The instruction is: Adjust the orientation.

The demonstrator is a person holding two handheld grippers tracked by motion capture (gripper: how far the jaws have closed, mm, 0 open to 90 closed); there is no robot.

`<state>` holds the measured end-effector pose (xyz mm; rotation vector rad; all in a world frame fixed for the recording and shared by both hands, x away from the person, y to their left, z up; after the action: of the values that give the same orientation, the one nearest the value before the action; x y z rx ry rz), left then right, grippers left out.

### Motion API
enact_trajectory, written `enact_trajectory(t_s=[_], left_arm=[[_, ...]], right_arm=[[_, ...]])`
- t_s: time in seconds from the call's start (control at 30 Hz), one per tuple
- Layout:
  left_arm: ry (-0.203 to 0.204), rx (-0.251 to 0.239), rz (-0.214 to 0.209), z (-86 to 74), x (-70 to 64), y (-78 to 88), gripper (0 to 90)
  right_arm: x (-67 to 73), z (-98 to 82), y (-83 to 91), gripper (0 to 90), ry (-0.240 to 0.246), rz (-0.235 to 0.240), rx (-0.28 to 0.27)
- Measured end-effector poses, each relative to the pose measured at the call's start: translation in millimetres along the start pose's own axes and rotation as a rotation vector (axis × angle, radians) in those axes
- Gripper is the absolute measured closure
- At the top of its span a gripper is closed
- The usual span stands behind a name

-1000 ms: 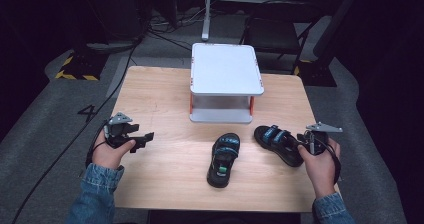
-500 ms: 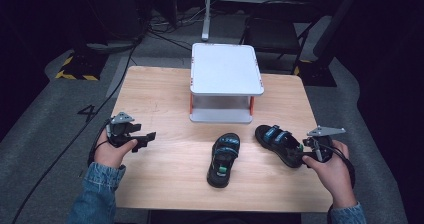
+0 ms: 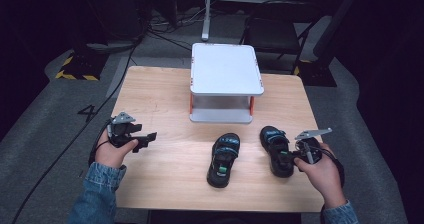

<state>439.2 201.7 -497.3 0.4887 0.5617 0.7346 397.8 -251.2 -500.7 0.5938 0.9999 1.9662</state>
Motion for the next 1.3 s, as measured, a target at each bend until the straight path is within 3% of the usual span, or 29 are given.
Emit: enact_trajectory(t_s=[0.17,0.37,0.43,0.57,0.63,0.67,0.77,0.93,1.0,1.07,1.13,1.23,1.3], left_arm=[[-0.004,0.006,-0.002,-0.7,-1.2,-0.2,28.7],[-0.009,0.019,-0.006,-2.1,-2.7,-2.5,28.6],[-0.012,0.016,-0.001,-1.7,-2.8,-2.9,28.5],[-0.012,0.020,-0.007,-2.0,-4.8,-5.2,28.6],[-0.016,0.025,-0.007,-2.3,-5.2,-6.4,28.4],[-0.016,0.028,-0.008,-2.7,-5.5,-6.7,28.4],[-0.012,0.027,-0.007,-2.9,-5.3,-7.2,28.4],[-0.020,0.031,-0.009,-2.9,-6.7,-8.3,28.4],[-0.024,0.033,-0.011,-3.0,-8.3,-9.6,28.4],[-0.025,0.036,-0.019,-3.2,-11.2,-11.2,28.4],[-0.036,0.043,-0.024,-3.1,-13.1,-12.0,28.4],[-0.043,0.047,-0.028,-2.8,-15.8,-13.6,28.3],[-0.046,0.046,-0.025,-2.7,-15.7,-14.4,28.3]], right_arm=[[31.9,9.2,-8.3,79.6,0.051,0.036,-0.017],[80.5,20.0,-8.5,79.6,0.141,0.143,-0.071],[94.8,18.8,-11.5,79.5,0.174,0.165,-0.059],[112.1,15.6,-15.8,79.4,0.206,0.198,-0.044],[114.3,14.8,-15.9,79.1,0.210,0.209,-0.042],[113.9,14.3,-16.2,78.6,0.212,0.213,-0.039],[111.7,4.4,-20.0,70.2,0.226,0.221,0.045],[111.2,5.8,-11.6,56.9,0.197,0.269,0.029],[109.2,10.6,-2.9,52.6,0.185,0.291,-0.002],[101.0,17.2,7.4,51.3,0.178,0.281,-0.050],[86.0,21.0,15.4,50.9,0.160,0.248,-0.083],[46.4,17.8,12.9,48.1,0.168,0.065,-0.084],[30.1,13.0,6.6,48.5,0.144,0.013,-0.069]])
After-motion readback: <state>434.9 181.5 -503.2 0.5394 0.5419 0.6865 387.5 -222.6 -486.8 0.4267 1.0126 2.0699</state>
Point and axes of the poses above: each handheld gripper's, and its own axes: y roughly backward along the jaws, z roughly out of its top, x roughly to its left, the point moved 10 cm from there along -y, roughly forward along the jaws, and after that the axes turned 10 degrees about -z, right-handed, at the moved point
